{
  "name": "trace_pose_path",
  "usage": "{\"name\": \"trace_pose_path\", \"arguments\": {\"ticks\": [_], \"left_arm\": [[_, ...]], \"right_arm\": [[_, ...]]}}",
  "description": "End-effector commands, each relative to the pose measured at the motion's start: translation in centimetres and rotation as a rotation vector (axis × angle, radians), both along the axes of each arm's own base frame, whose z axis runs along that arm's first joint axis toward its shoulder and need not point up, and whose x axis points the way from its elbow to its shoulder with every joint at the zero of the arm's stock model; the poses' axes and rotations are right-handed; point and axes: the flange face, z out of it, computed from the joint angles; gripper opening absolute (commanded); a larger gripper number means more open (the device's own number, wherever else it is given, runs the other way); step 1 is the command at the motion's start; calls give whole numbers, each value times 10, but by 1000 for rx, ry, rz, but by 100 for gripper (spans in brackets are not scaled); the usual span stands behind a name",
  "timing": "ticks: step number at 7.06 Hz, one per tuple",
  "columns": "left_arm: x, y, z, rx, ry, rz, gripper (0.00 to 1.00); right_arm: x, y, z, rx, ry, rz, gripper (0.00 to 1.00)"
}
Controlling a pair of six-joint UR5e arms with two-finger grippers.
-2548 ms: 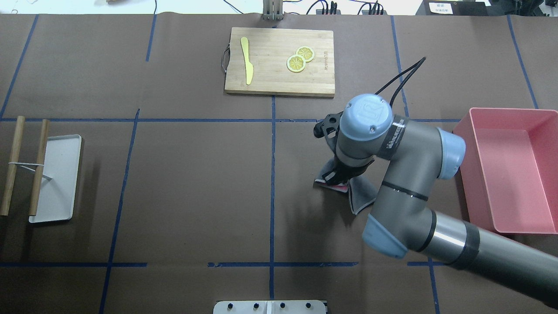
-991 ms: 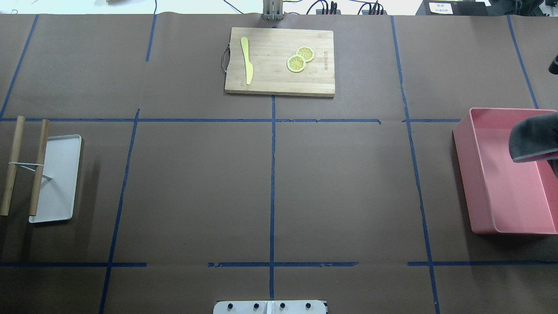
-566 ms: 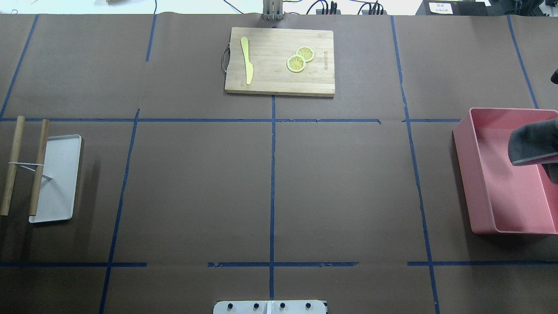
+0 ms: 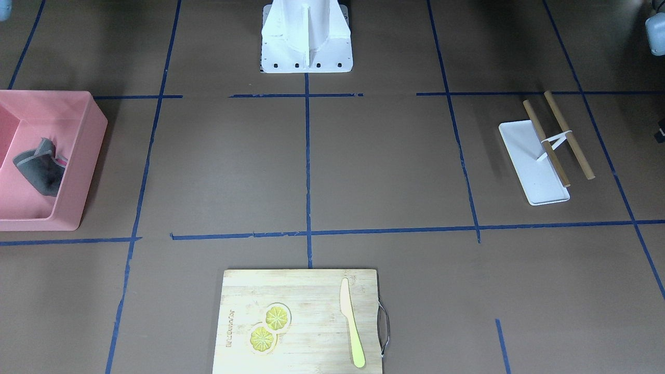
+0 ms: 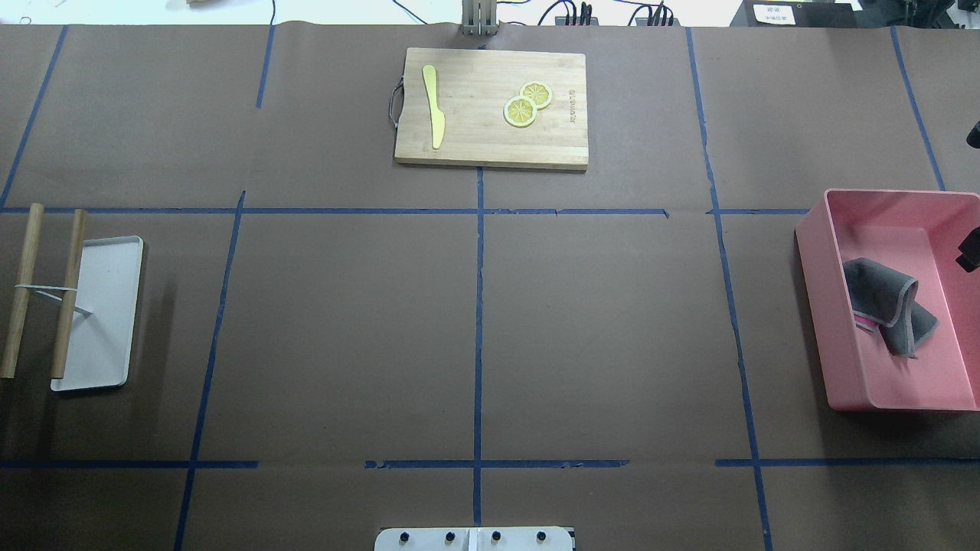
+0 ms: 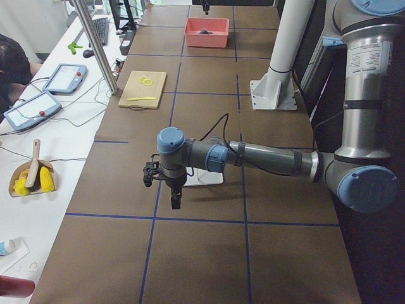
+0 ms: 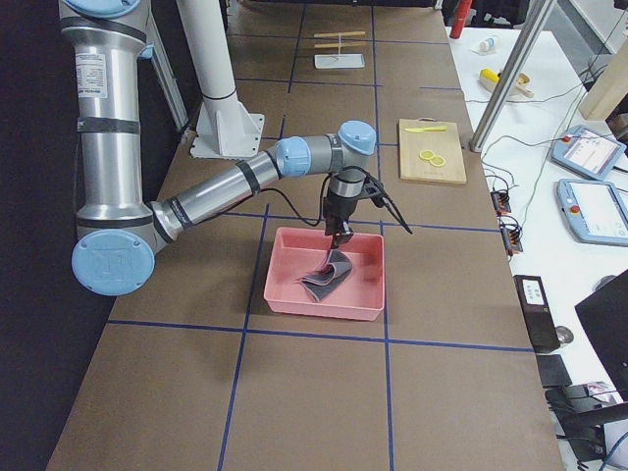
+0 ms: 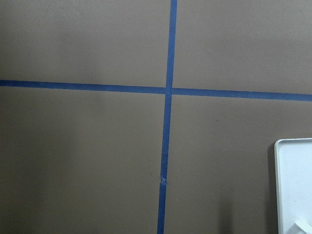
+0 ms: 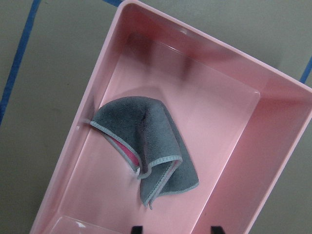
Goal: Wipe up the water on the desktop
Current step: 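Open the right gripper to drop the cloth into the pink bin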
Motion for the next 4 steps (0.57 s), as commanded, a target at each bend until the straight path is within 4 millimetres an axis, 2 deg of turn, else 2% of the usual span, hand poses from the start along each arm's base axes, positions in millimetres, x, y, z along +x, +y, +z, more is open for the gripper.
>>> {"name": "trace_pose_path", "arguments": {"ticks": [1, 2, 3, 4], "left_arm": [[0, 0, 4, -7, -1, 1, 100], [0, -2, 11, -17, -3, 4, 100], [0, -1, 15, -26, -4, 4, 100], [0, -1, 18, -11, -5, 37, 100]], "right_arm": [[26, -4, 3, -29, -47, 59, 100], [49, -7, 5, -61, -117, 112, 100], [61, -10, 5, -46, -139, 138, 100], [74, -24, 29, -26, -156, 169, 100]]}}
